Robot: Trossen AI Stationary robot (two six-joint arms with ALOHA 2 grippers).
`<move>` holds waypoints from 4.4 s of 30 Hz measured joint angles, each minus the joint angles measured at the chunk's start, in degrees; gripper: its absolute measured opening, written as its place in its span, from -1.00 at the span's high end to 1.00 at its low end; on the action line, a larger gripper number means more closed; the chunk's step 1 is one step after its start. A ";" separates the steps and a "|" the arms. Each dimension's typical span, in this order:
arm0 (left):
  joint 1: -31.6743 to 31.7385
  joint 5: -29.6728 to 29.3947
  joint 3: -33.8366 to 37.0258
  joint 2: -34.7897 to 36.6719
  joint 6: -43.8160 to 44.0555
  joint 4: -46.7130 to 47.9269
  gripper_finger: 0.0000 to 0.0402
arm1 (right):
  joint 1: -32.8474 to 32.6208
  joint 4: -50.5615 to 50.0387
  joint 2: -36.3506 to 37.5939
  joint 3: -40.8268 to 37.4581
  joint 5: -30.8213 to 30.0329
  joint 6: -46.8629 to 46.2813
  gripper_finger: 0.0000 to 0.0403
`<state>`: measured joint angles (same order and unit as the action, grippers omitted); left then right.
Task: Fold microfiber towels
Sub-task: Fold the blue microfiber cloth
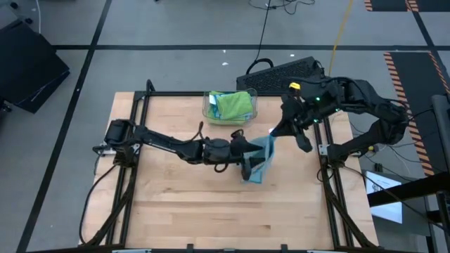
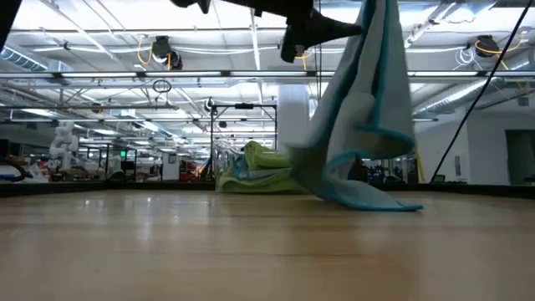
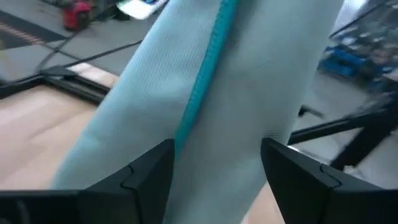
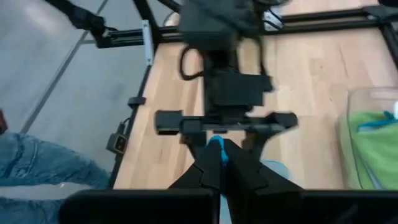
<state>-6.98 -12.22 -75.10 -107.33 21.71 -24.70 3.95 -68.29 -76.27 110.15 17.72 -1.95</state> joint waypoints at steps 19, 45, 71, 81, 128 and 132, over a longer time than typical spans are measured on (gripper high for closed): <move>-6.69 -8.34 -1.37 5.31 -2.47 17.06 -0.20 | 5.13 7.47 -1.13 -0.02 -1.01 -5.30 1.00; -4.98 -16.22 -1.28 1.98 -1.57 20.49 -0.20 | 5.13 9.80 -1.11 -0.02 -1.14 -4.23 1.00; -10.16 -11.90 -1.28 2.03 21.08 35.65 -0.20 | 5.83 17.54 1.10 -0.02 -6.91 3.30 1.00; -7.05 -19.57 -1.24 2.03 1.74 24.96 -0.20 | 5.83 19.01 2.15 -0.04 -6.92 2.24 1.00; 2.53 8.42 -1.26 2.03 1.98 21.12 0.96 | 12.70 14.54 3.63 -0.02 -2.69 5.70 1.00; 1.89 9.45 -1.23 3.20 5.20 21.19 0.97 | 13.00 11.83 3.70 -0.02 -2.67 5.68 1.00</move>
<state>-5.09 -2.76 -76.34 -104.13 26.92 -3.51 16.95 -56.46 -72.58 110.13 15.05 3.73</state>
